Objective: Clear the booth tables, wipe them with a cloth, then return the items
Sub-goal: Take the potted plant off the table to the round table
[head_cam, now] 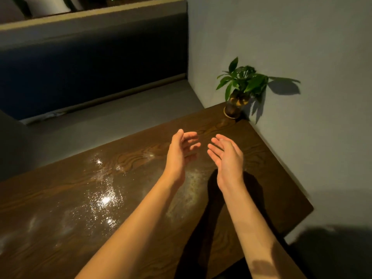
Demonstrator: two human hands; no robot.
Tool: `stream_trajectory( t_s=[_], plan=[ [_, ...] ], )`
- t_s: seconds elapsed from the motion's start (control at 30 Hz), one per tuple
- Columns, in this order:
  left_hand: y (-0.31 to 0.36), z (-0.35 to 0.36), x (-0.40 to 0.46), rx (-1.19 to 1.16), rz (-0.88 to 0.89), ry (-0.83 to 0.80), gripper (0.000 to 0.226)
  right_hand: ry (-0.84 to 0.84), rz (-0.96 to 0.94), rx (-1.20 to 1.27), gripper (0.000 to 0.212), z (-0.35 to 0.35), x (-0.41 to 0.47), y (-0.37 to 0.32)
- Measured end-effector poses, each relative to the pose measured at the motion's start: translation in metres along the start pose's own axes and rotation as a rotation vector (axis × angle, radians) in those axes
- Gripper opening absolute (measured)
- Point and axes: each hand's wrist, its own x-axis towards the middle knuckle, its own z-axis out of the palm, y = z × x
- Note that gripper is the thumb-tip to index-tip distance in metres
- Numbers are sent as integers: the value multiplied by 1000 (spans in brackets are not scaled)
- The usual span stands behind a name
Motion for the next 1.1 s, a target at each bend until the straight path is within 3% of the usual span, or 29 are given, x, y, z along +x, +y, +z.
stream_trajectory(
  t_s=[0.3,0.7,0.87,0.97,1.1],
  plan=[
    [-40,82,108,17,-41,28,57,18,33,-72,21,-27,138,-21],
    [-79,170,229,23,-95,61,50,44,39,-245,50,-51,309,-25],
    [-90,192,271,-48,-102,74,52,-17,62,-232,48,-44,351,-28],
    [-94,198,286,-46,-112,85,41,-66,92,-204,46,-41,364,-29],
    [-96,196,287,-40,-90,59,41,-78,104,-243,54,-41,375,-24]
  ],
)
